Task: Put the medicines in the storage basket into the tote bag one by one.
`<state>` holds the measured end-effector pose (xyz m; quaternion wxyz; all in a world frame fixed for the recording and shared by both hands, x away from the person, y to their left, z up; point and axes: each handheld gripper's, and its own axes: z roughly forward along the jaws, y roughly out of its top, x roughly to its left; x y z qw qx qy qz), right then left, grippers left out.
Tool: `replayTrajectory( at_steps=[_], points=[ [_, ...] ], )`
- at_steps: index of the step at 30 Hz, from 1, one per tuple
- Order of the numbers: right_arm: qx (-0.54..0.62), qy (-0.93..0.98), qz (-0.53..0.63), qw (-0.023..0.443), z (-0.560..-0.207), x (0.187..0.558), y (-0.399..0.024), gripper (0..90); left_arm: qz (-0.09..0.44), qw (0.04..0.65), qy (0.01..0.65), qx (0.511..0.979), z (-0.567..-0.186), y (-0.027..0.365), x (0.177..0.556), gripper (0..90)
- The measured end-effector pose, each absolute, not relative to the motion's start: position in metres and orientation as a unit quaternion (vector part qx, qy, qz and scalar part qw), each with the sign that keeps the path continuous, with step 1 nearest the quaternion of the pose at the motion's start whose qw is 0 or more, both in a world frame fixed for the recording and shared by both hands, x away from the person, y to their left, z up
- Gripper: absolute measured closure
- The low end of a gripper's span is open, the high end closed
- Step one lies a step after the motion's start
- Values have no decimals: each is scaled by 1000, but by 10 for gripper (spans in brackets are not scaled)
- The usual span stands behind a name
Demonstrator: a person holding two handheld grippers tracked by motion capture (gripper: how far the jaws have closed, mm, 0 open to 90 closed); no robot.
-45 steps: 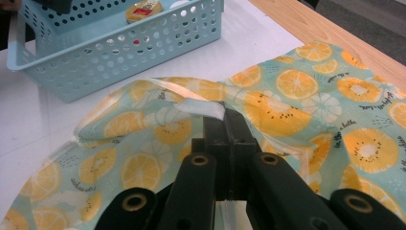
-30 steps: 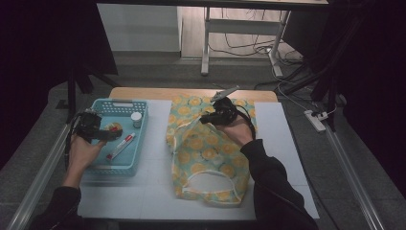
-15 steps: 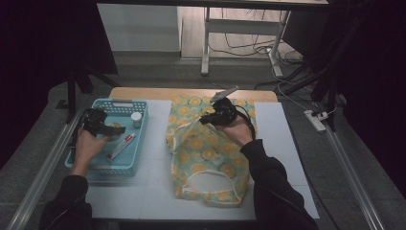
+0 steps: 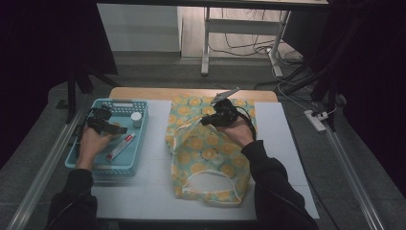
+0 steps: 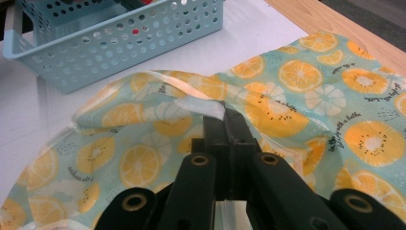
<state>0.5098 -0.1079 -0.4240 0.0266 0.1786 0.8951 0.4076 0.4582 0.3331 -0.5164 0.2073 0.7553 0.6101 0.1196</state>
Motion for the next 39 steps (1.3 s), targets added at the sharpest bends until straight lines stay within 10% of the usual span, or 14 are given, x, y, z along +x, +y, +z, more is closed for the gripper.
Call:
replayTrajectory(
  at_steps=[15, 39],
  points=[
    [178, 895, 408, 26, -426, 509, -108, 900, 90, 183, 622, 756, -521, 338, 461, 192],
    [188, 891, 414, 24, -427, 512, -114, 900, 84, 239, 597, 761, -497, 340, 451, 203]
  ],
)
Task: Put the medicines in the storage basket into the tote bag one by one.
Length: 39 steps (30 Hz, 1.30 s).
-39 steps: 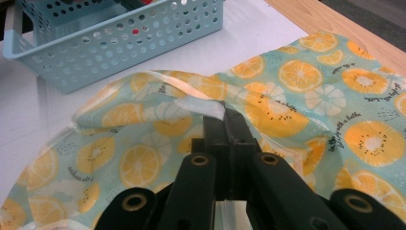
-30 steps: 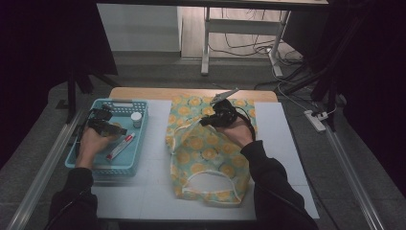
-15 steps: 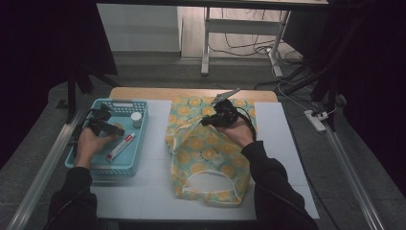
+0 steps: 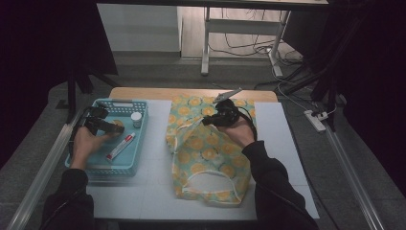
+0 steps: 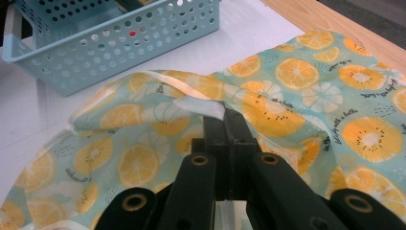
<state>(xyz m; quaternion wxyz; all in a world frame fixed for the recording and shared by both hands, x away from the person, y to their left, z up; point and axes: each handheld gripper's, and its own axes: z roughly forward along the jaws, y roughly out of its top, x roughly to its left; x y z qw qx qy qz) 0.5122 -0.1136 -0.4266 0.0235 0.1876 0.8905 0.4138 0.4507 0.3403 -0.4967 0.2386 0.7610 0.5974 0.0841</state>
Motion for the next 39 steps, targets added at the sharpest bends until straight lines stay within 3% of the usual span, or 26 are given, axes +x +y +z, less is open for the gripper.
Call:
replayTrajectory(
  at_steps=[21, 39],
  points=[
    [189, 888, 419, 27, -426, 511, -117, 900, 105, 287, 517, 800, -445, 306, 417, 204],
    [190, 889, 416, 30, -426, 511, -116, 900, 87, 326, 446, 829, -421, 260, 396, 203]
  ],
)
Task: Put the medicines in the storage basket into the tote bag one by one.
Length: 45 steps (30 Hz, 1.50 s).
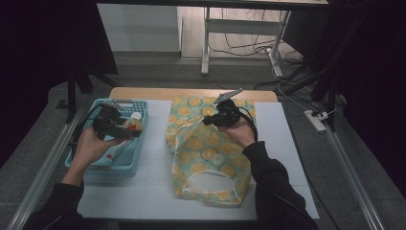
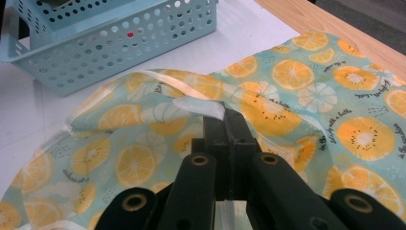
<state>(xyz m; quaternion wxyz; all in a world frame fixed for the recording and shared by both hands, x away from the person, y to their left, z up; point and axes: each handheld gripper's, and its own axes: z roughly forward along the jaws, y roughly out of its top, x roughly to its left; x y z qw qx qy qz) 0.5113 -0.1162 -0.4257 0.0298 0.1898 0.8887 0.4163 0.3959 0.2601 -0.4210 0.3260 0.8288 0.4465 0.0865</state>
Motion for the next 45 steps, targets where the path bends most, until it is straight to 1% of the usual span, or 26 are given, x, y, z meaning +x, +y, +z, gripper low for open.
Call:
replayTrajectory(
  at_steps=[26, 38, 45],
  points=[
    [199, 888, 413, 32, -431, 521, -116, 900, 55, 345, 342, 872, -408, 164, 392, 203],
    [203, 887, 414, 39, -433, 524, -116, 900, 33, 344, 295, 891, -418, 107, 400, 203],
    [205, 886, 414, 40, -436, 525, -115, 900, 22, 336, 282, 898, -430, 79, 409, 203]
  ],
)
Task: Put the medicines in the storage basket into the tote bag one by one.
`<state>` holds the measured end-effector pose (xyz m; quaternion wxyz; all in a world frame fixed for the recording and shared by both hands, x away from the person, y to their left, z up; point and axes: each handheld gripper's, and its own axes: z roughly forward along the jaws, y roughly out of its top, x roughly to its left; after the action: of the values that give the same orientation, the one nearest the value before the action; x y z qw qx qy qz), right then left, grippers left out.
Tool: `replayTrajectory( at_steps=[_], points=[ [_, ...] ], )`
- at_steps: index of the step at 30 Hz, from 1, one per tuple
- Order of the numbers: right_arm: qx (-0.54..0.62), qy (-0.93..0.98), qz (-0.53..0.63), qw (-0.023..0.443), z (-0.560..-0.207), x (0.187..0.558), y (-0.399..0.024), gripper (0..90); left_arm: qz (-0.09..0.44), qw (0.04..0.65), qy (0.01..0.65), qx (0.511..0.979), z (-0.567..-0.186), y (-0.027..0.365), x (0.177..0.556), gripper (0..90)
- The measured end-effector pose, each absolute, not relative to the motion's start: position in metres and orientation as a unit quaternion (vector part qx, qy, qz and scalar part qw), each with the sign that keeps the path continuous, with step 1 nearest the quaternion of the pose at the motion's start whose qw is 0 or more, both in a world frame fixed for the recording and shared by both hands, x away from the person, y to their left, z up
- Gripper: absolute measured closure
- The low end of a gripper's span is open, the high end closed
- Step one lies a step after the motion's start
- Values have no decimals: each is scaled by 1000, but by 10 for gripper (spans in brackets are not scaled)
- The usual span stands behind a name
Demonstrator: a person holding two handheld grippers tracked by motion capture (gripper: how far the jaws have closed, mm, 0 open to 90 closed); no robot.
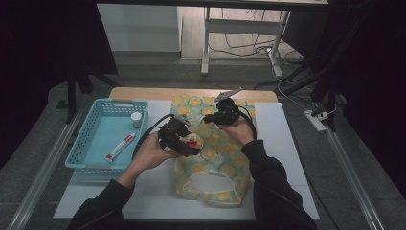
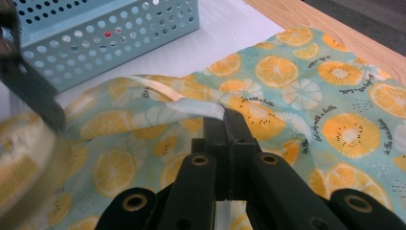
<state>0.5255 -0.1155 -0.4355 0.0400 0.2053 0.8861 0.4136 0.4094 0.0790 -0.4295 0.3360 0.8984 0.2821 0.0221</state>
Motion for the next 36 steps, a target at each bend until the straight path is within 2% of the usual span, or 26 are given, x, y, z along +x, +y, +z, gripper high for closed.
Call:
replayTrajectory(
  at_steps=[11, 36],
  points=[
    [203, 884, 418, 47, -434, 528, -115, 900, 34, 306, 275, 911, -457, 48, 428, 203],
    [222, 881, 412, 66, -443, 542, -114, 900, 40, 274, 303, 912, -506, 33, 478, 203]
  ],
)
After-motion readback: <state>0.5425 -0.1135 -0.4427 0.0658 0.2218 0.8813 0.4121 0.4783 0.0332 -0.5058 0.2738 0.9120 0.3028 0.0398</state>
